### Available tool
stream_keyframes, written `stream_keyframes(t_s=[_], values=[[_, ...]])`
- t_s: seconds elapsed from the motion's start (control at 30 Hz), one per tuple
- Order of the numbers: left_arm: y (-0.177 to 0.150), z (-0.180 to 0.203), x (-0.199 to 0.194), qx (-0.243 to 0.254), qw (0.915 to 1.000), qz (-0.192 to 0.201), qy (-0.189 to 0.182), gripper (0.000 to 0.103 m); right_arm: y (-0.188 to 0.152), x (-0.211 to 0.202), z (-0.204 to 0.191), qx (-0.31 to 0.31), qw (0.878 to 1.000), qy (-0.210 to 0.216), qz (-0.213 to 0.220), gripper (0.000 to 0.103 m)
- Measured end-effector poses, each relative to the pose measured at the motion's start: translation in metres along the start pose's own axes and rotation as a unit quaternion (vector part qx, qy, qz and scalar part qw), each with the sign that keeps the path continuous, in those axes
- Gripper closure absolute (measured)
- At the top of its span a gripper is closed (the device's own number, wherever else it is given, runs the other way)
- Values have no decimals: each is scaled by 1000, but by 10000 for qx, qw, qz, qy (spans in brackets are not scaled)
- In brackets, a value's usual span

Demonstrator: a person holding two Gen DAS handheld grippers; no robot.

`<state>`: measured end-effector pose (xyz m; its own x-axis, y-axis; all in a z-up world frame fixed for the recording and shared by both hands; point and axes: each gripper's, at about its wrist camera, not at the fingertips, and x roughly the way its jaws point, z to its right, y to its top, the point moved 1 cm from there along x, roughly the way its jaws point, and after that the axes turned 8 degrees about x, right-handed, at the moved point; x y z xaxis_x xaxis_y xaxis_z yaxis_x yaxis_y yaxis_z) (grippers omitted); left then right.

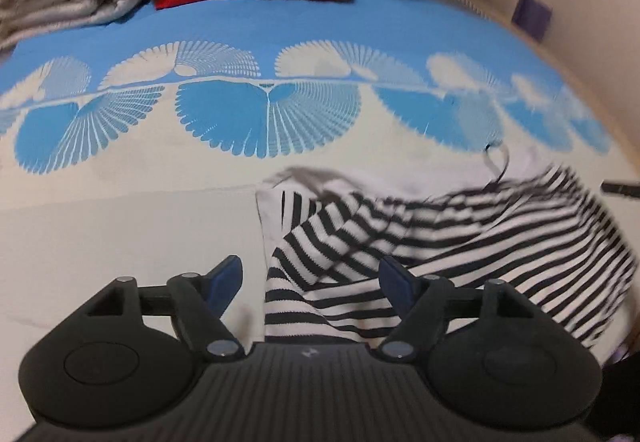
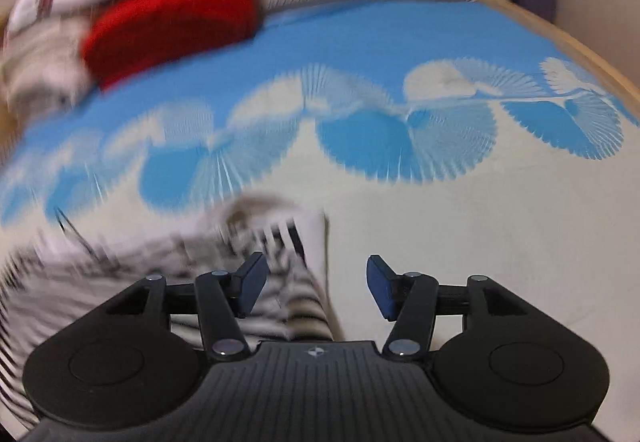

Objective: Fold small clothes

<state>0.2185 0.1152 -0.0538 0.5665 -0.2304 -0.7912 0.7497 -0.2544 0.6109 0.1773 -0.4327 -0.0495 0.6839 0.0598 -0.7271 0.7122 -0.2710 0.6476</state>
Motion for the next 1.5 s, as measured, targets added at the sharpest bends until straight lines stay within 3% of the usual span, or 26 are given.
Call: stream_keyframes(t_s=[0.23,0.33,0.37,0.4,0.43,0.47,0.53,0.67,0.73,0.8,0.9,1.03,1.13,1.2,1.23,1.3,1.4,1.5], values=[[6,20,42,714,9959,-92,546,24,-9,36,-35,-936,9955,-13,-119,41],[12,22,57,797,9953,-180,526,28,-13,55,-45,-1247,9917,-224,-215,42],[12,21,60,795,9955,-191,474,39,-14,59,-47,-1347,9901,-333,-215,46],[12,19,62,813,9958,-190,385,68,-15,65,-49,-1428,9883,-467,-271,60],[13,17,63,835,9959,-219,263,86,-15,68,-49,-1443,9875,-541,-327,90],[14,16,60,836,9961,-214,189,98,-14,70,-48,-1426,9878,-494,-380,101],[21,11,41,801,9963,186,235,99,-9,62,-49,-1382,9895,-362,-203,100],[38,-9,4,201,9929,1100,397,98,26,11,-41,-588,9939,187,916,100],[50,-15,7,-65,9898,1293,600,98,36,-2,-42,-370,9889,220,1422,100],[60,-15,19,-131,9888,1273,769,98,43,3,-49,-301,9860,137,1633,100],[67,-14,48,-118,9912,909,956,98,48,34,-64,-415,9875,-211,1508,100],[69,-20,88,-309,9949,249,929,96,46,93,-70,-486,9924,-674,909,100],[58,-28,109,-560,9956,-416,619,81,38,130,-71,-487,9948,-872,219,96],[55,-31,102,-589,9956,-435,586,64,31,146,-73,-513,9939,-951,-232,86],[56,-34,93,-657,9960,-344,493,58,30,143,-74,-516,9935,-991,-197,83],[55,-41,68,-923,9954,-101,234,34,38,124,-70,-318,9959,-845,-21,76],[43,-52,29,-1433,9896,17,-117,33,49,76,-46,339,9984,-391,247,49],[19,-59,-2,-1825,9827,-179,-251,34,42,29,-15,769,9970,-59,58,46]])
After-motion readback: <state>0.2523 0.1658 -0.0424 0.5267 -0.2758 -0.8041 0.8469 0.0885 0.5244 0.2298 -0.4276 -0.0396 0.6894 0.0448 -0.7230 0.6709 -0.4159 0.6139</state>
